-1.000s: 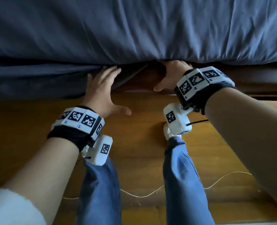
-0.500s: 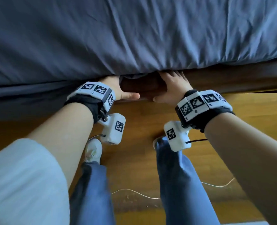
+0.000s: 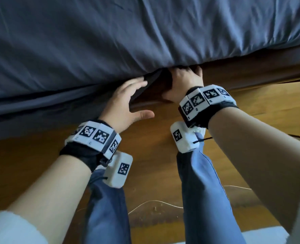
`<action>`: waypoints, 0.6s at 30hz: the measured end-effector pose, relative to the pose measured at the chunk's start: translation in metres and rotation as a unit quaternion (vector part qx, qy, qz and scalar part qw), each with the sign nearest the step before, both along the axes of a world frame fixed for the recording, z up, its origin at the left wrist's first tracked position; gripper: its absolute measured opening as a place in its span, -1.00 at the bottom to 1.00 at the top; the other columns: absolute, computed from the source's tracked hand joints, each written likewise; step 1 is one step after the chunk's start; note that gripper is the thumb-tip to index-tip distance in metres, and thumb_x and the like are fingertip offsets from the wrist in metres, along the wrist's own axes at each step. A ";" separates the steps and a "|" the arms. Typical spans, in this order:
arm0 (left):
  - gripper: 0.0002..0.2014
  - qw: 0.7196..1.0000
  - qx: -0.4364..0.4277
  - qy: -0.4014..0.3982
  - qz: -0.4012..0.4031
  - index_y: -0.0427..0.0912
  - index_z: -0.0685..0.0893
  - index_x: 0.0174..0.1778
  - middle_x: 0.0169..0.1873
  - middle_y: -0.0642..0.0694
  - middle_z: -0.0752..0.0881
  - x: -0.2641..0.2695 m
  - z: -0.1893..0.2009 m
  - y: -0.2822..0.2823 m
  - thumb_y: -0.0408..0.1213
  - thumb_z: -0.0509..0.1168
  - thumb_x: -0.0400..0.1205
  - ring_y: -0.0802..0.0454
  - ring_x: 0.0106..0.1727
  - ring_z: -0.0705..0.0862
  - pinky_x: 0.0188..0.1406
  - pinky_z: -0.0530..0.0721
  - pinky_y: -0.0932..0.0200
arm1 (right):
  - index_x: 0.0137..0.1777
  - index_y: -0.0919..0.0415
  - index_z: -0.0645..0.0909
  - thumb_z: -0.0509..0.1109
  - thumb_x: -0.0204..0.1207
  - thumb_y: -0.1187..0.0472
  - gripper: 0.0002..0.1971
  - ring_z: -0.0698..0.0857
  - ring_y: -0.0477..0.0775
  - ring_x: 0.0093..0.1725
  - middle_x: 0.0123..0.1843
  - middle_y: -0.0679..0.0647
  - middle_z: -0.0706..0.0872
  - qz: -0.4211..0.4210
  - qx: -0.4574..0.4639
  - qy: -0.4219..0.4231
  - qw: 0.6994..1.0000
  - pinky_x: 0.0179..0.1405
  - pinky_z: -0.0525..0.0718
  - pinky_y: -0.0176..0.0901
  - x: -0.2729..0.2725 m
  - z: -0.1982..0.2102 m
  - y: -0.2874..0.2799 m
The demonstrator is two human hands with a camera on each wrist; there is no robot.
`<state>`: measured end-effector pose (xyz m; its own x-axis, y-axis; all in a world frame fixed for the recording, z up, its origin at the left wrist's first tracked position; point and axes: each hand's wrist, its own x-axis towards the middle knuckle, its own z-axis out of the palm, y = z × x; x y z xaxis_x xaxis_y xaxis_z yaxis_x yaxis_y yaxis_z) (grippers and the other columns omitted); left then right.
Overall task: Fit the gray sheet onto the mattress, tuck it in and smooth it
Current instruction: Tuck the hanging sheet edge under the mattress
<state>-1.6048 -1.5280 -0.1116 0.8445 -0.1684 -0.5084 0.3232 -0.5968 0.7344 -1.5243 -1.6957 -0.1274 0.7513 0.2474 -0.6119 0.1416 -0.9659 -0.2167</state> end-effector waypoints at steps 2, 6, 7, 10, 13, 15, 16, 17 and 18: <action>-0.07 1.000 0.008 0.004 -0.025 -0.08 0.47 0.46 0.42 0.12 0.42 -0.011 0.000 -0.003 0.37 0.26 0.19 0.31 0.43 0.33 0.51 0.22 0.36 | 0.40 0.01 0.48 0.45 0.31 0.02 -0.40 0.48 0.20 0.44 0.35 0.12 0.62 0.007 -0.026 0.017 1.000 0.57 0.05 0.13 0.010 0.004 0.003; -0.02 0.989 0.136 0.014 -0.059 -0.07 0.18 0.61 0.63 0.01 0.14 -0.003 -0.009 -0.025 0.19 0.44 0.32 0.04 0.64 0.11 0.66 -0.06 -0.07 | 0.54 -0.06 0.32 0.48 0.31 -0.04 -0.24 0.35 0.22 0.55 0.50 0.12 0.49 0.037 -0.028 0.062 0.997 0.59 -0.02 0.14 0.019 0.006 -0.006; 0.02 0.987 0.156 0.020 -0.038 -0.10 0.12 0.63 0.64 -0.03 0.10 0.002 -0.012 -0.029 0.15 0.47 0.33 0.00 0.65 0.07 0.64 -0.06 -0.05 | 0.58 -0.09 0.24 0.48 0.32 -0.04 -0.19 0.32 0.21 0.57 0.53 0.11 0.45 0.052 -0.023 0.064 0.996 0.59 -0.03 0.14 0.018 0.006 -0.008; 0.07 0.981 0.193 0.035 -0.004 -0.12 0.15 0.62 0.61 -0.12 0.20 0.017 -0.017 -0.031 0.16 0.51 0.27 -0.10 0.61 0.16 0.59 0.06 0.03 | 0.64 -0.08 0.07 0.45 0.38 -0.04 -0.12 0.16 0.13 0.64 0.63 0.06 0.28 0.071 0.007 0.059 0.996 0.60 -0.06 0.11 0.008 0.007 -0.015; 0.05 0.972 0.225 0.058 -0.019 -0.05 0.28 0.54 0.51 -0.15 0.39 0.032 -0.017 -0.030 0.21 0.56 0.16 -0.16 0.53 0.32 0.52 0.23 0.02 | 0.63 -0.04 0.10 0.41 0.40 -0.05 -0.17 0.07 0.05 0.66 0.65 0.02 0.21 0.061 0.053 0.041 0.996 0.64 -0.09 0.06 -0.003 0.010 -0.022; 0.03 0.970 0.228 0.078 -0.024 -0.01 0.37 0.46 0.43 -0.13 0.50 0.041 -0.020 -0.029 0.24 0.58 0.08 -0.16 0.46 0.43 0.45 0.38 0.00 | 0.63 0.00 0.12 0.42 0.42 0.03 -0.20 0.06 0.02 0.67 0.67 0.01 0.17 0.037 0.092 0.047 0.994 0.65 0.00 0.02 -0.010 0.011 -0.028; 0.02 0.972 0.216 0.092 -0.021 0.01 0.40 0.43 0.40 -0.08 0.54 0.044 -0.023 -0.028 0.24 0.59 0.05 -0.14 0.43 0.48 0.41 0.44 0.00 | 0.63 0.02 0.13 0.43 0.42 0.07 -0.20 0.07 0.01 0.67 0.67 0.00 0.16 0.019 0.114 0.051 0.992 0.65 0.06 0.01 -0.014 0.012 -0.032; 0.01 0.974 0.200 0.109 -0.018 0.03 0.42 0.41 0.38 -0.03 0.56 0.047 -0.026 -0.028 0.22 0.61 0.03 -0.11 0.41 0.50 0.40 0.46 0.00 | 0.63 0.02 0.14 0.44 0.41 0.11 -0.19 0.10 0.00 0.67 0.68 0.00 0.16 0.002 0.131 0.052 0.990 0.64 0.11 0.02 -0.017 0.014 -0.035; 0.01 0.975 0.187 0.121 -0.017 0.05 0.43 0.41 0.38 0.00 0.56 0.049 -0.028 -0.028 0.20 0.62 0.02 -0.09 0.40 0.51 0.40 0.46 -0.01 | 0.63 0.02 0.15 0.45 0.40 0.13 -0.18 0.13 0.01 0.67 0.68 0.00 0.16 -0.009 0.140 0.049 0.989 0.63 0.15 0.02 -0.020 0.016 -0.038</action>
<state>-1.5557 -1.5557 -0.1400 0.6895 0.0417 -0.7231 0.4357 -0.8214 0.3680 -1.5440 -1.7339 -0.1114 0.6972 0.4048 -0.5916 0.0909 -0.8685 -0.4872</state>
